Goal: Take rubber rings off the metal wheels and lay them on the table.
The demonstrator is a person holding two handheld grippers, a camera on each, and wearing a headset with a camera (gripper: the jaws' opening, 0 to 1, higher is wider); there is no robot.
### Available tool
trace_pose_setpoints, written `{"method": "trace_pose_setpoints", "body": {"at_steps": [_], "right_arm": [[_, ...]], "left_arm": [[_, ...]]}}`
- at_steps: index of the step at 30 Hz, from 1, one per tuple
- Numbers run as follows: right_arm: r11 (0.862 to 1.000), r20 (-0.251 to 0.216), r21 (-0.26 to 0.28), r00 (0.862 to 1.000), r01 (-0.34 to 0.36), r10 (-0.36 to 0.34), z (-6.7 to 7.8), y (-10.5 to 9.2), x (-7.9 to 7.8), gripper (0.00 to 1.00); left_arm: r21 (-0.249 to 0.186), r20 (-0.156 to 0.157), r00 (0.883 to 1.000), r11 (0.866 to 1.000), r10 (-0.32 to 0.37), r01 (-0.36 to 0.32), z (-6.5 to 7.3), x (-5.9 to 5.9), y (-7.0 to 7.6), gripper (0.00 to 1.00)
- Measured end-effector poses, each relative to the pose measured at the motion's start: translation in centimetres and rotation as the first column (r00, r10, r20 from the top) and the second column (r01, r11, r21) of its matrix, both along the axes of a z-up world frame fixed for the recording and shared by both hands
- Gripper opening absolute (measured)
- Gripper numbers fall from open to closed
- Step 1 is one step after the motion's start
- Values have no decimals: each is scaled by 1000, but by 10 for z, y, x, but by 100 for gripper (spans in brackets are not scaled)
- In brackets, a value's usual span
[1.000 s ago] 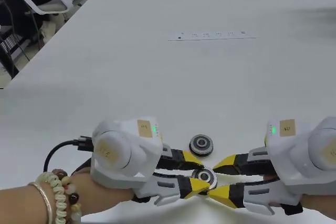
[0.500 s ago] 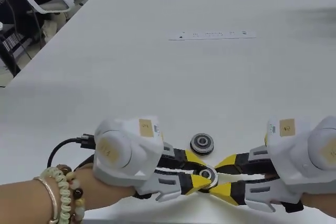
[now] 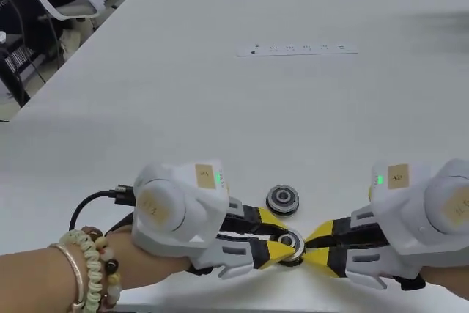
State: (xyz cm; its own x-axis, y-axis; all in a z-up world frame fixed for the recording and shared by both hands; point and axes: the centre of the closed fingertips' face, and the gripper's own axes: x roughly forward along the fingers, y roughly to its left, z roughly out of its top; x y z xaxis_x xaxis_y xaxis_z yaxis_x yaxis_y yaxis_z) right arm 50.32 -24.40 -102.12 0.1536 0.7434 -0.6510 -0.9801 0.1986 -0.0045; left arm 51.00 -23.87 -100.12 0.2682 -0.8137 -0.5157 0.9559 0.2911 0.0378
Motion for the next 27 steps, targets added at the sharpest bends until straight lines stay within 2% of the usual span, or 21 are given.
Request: {"method": "trace_pose_setpoints", "body": {"at_steps": [2,6,8,9,11,13,17,20,22,24,27], "right_arm": [[1000,12,-5,1000,9,-9,1,-1,3,0],[999,-21,13,999,48,-48,3,-2,6,0],[994,-82,52,992,99,-95,6,-1,8,0],[988,-140,67,981,143,-132,6,-2,9,0],[978,-208,96,965,185,-162,7,-3,10,0],[970,-246,111,952,217,-185,7,-4,12,0],[942,-362,137,901,305,-240,10,-7,14,0],[930,-410,146,876,339,-255,10,-9,15,0],[927,-418,148,871,345,-258,11,-8,14,0],[928,-415,150,873,342,-255,12,-7,14,0],[923,-432,158,865,351,-255,14,-5,12,0]], "left_arm": [[0,0,1000,1000,1,-1,0,0,0,15],[5,2,1000,1000,4,-4,0,1,1,15],[7,6,1000,1000,-1,0,-1,1,2,15],[5,3,1000,1000,1,-1,-1,1,2,15],[4,1,1000,1000,1,-1,-1,1,2,15],[5,3,1000,1000,3,-3,-1,1,2,15],[6,-6,1000,1000,0,0,0,0,2,15],[4,-12,1000,1000,2,-2,0,-1,3,15],[4,-8,1000,1000,2,-2,0,-1,2,15],[5,-3,1000,1000,1,-1,0,-1,2,14],[8,0,1000,1000,0,0,0,-1,2,14]]}}
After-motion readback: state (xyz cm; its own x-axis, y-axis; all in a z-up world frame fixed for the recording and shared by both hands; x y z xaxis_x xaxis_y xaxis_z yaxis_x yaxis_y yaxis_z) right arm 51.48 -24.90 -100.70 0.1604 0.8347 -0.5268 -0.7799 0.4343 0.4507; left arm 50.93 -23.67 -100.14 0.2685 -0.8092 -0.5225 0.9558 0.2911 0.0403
